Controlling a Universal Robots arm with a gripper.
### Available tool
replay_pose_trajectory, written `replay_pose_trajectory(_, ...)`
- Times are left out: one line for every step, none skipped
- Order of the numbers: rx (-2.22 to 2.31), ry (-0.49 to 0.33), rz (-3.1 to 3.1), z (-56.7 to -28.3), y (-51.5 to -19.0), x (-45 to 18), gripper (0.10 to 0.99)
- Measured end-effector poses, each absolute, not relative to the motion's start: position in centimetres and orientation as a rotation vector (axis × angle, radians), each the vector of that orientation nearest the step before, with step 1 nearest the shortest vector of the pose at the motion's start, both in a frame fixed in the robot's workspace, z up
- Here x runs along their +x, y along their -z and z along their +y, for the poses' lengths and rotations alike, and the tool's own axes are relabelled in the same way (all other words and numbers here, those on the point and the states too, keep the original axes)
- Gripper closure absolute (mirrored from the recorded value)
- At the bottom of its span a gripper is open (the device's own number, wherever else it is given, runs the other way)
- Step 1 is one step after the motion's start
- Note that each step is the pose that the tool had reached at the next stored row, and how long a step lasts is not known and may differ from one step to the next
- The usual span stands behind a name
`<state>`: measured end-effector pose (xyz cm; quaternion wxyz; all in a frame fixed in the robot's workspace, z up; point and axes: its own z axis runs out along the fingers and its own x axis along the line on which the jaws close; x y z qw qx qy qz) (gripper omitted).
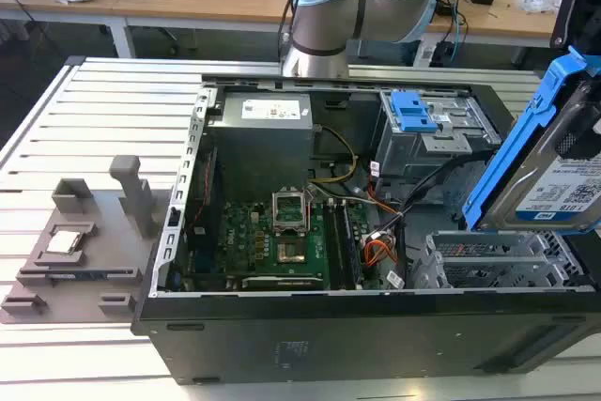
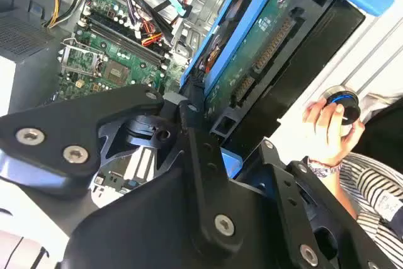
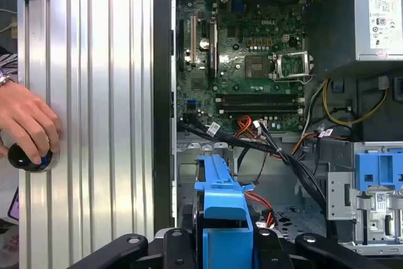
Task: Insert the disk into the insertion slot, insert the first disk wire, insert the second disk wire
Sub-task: 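Insert the disk into the insertion slot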
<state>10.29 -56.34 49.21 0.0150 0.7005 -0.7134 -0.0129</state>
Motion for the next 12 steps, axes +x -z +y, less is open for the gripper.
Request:
replay_pose_trajectory(2.180,0.040,-2.220,-56.3,-49.0,10.3,0.722)
replay_pose_trajectory(2.180,0.040,-2.220,-56.3,-48.7,10.3,0.722)
replay_pose_trajectory(2.180,0.040,-2.220,-56.3,-48.7,10.3,0.722)
replay_pose_trajectory(2.180,0.040,-2.220,-56.3,-48.6,10.3,0.722)
replay_pose_trajectory(2.180,0.040,-2.220,-56.3,-48.5,10.3,0.722)
replay_pose_trajectory(2.180,0.040,-2.220,-56.3,-48.4,10.3,0.722)
replay_pose_trajectory(2.180,0.040,-2.220,-56.3,-48.3,10.2,0.722)
replay_pose_trajectory(2.180,0.040,-2.220,-56.3,-48.1,10.2,0.722)
replay_pose_trajectory(2.180,0.040,-2.220,-56.3,-48.0,10.2,0.722)
replay_pose_trajectory(2.180,0.040,-2.220,-56.3,-47.8,10.2,0.722)
replay_pose_trajectory(2.180,0.040,-2.220,-56.3,-47.7,10.2,0.722)
replay_pose_trajectory(2.180,0.040,-2.220,-56.3,-47.6,10.2,0.722)
